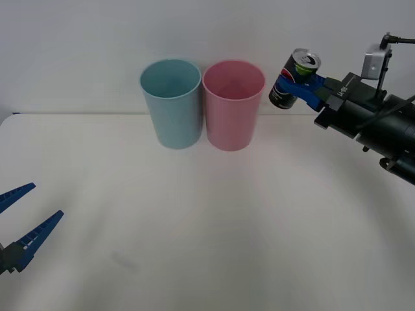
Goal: Grasp the object on the table and drop it into the matching bin: aluminum can to the light blue bin, PET bottle to the pink bin.
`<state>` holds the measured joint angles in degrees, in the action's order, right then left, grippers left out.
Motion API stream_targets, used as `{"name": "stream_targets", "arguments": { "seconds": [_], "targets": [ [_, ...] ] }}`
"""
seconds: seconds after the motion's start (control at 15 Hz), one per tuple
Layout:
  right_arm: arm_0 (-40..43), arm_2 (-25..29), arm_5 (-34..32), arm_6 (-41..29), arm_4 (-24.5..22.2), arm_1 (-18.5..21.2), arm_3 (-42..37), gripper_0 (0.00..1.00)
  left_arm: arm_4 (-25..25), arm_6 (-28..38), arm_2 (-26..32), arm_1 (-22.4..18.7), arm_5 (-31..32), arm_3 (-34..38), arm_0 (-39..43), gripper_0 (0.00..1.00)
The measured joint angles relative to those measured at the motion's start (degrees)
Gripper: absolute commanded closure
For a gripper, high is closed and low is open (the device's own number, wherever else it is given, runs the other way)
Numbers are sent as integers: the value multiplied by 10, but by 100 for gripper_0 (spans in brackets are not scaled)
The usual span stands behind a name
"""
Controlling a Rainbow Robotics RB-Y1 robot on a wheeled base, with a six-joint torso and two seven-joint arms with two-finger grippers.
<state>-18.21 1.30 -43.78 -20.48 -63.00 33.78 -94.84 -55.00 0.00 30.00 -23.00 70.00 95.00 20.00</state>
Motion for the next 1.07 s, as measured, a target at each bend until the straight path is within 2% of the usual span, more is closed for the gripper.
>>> {"name": "stream_targets", "arguments": {
  "seconds": [0.27, 0.53, 0.8, 1.07],
  "targets": [
    [-91, -75, 72, -35, -12, -1, 32, 100, 0, 0, 0, 0, 0, 0, 0, 0],
    [-215, -121, 75, -28, -18, -27, 160, 100, 0, 0, 0, 0, 0, 0, 0, 0],
    [-323, -138, 77, -19, -41, -75, 302, 100, 0, 0, 0, 0, 0, 0, 0, 0],
    [-408, -168, 128, 4, -42, -125, 421, 100, 0, 0, 0, 0, 0, 0, 0, 0]
  ]
}}
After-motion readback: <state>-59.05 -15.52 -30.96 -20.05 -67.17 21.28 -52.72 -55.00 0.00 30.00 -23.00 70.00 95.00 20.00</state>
